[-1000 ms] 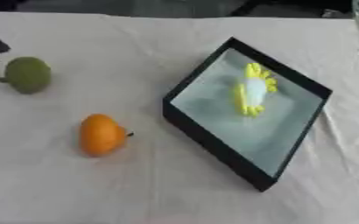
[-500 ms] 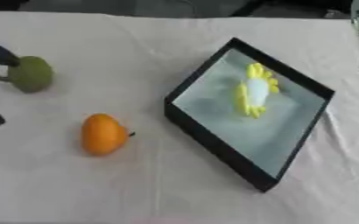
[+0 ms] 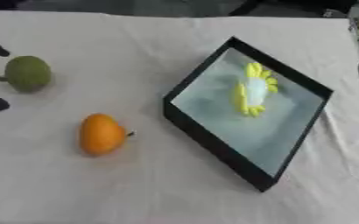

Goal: Pick up objects on the table and place them in the box.

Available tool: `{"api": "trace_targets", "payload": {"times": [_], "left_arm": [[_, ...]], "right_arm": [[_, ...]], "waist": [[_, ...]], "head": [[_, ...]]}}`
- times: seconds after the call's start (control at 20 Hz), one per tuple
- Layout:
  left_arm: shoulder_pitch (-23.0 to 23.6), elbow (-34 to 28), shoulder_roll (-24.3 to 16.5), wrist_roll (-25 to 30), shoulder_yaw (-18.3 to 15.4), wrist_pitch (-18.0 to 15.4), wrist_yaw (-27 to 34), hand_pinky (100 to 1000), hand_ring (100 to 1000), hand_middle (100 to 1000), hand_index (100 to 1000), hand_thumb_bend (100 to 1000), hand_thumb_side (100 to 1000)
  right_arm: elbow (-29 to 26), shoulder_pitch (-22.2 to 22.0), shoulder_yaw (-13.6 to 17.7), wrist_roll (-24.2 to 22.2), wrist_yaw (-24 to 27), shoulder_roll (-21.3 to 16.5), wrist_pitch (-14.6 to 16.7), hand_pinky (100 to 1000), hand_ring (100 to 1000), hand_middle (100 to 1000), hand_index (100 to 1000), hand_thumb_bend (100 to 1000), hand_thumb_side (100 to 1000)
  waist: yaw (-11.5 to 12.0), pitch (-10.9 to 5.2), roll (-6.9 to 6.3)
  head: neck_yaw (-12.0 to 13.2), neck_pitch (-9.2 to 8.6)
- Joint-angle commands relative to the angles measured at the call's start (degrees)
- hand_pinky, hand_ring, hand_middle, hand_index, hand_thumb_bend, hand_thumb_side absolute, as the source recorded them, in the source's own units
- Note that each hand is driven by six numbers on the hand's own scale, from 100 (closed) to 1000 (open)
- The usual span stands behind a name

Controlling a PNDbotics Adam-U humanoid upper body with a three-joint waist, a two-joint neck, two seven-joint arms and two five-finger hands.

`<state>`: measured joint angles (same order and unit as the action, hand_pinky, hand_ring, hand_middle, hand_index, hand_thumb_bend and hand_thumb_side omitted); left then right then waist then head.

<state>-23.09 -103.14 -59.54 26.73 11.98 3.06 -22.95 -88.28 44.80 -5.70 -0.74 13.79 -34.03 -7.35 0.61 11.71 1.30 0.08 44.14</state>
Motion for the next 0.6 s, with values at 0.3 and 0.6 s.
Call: {"api": "trace_targets", "payload": {"times": [0.3,0.6], "left_arm": [[-5.5,12.4,1.8,1.4,1.1,-1.5,-4.7,942,873,843,927,543,551],[-9.0,20.2,4.2,3.9,2.2,-4.0,-8.1,954,893,858,944,585,524]], "right_arm": [[-0.1,0.3,0.6,0.1,-0.5,-0.5,0.0,946,820,721,796,100,439],[0.3,-0.1,0.5,0.1,-0.6,-0.2,0.0,946,818,718,794,100,456]], "waist": [[-0.4,-0.84,-0.23],[-0.5,-0.83,-0.25]], "head": [[1.7,-0.02],[4.0,-0.02]]}}
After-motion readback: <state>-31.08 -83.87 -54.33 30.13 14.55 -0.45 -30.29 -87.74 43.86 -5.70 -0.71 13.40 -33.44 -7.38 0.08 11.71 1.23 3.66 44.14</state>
